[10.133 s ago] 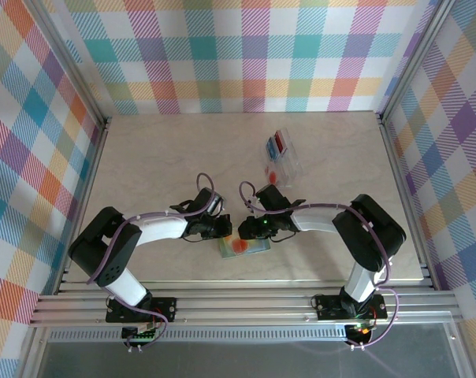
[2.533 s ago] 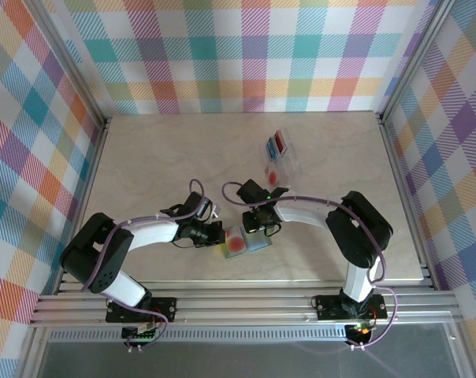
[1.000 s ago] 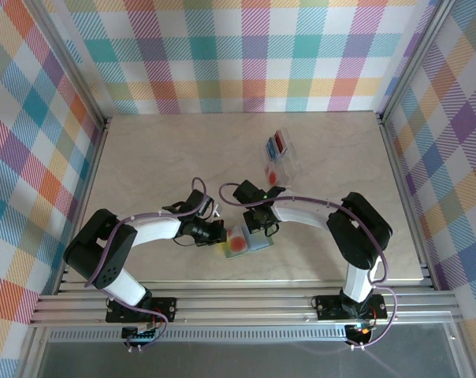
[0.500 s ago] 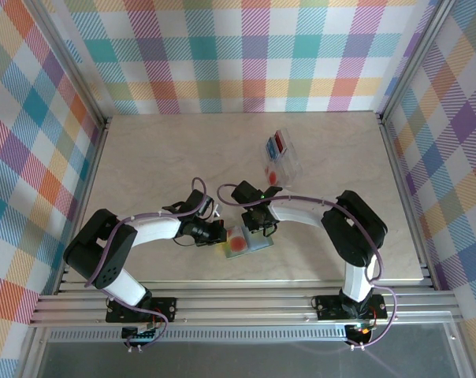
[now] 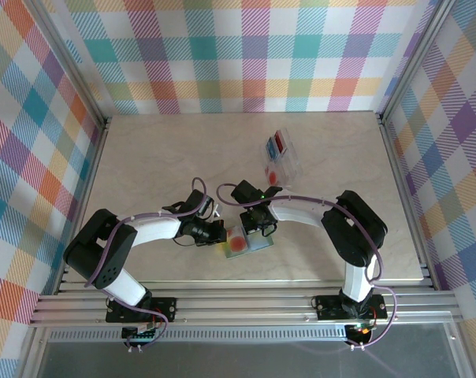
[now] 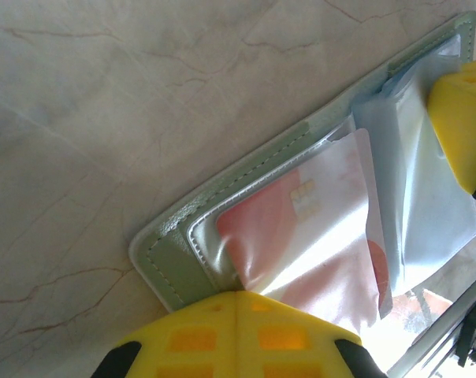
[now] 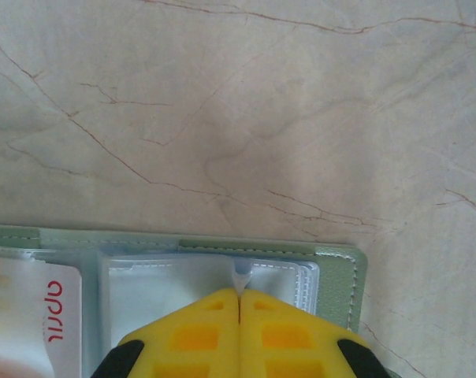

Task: Put the credit cards into the card holder

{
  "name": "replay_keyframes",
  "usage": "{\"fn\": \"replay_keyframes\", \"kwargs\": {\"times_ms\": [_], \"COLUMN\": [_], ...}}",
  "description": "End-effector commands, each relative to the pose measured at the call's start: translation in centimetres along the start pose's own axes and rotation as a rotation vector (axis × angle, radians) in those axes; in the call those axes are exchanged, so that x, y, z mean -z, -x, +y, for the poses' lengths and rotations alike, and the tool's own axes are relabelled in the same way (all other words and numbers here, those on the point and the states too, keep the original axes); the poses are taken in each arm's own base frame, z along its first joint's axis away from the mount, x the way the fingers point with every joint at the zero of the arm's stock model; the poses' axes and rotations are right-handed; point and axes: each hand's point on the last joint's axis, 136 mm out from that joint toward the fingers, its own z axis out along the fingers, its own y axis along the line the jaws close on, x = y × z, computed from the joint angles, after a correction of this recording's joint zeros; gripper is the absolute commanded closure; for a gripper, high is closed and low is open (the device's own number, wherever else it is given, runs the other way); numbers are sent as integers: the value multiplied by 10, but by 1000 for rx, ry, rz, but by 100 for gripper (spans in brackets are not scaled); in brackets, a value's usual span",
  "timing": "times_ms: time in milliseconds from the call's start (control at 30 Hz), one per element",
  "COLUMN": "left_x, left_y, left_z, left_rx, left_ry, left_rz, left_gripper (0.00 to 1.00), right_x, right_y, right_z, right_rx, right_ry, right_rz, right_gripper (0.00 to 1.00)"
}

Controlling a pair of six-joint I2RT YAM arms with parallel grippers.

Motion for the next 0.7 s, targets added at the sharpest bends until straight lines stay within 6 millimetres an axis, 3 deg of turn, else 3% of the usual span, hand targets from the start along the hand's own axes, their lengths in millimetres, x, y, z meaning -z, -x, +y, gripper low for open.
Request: {"fn": "replay_keyframes", "kwargs": {"times_ms": [0,333,667], "left_x": [-14,-14,-15], "left_y": [-8,-7,-5], "left_z": [21,22,19], "left_rx": [-1,0,2], "left_ry": [74,83,65], "left_rz": [26,22,17], "left_gripper": [100,100,100], "right_x": [14,38,41], "right_y": [2,20,16], "right_z": [-1,13,73], "right_rx": [11,77,77], "right_ry": [-23,-68,264], "right_rz": [-16,-80,-60], "right_gripper": [100,100,100]}}
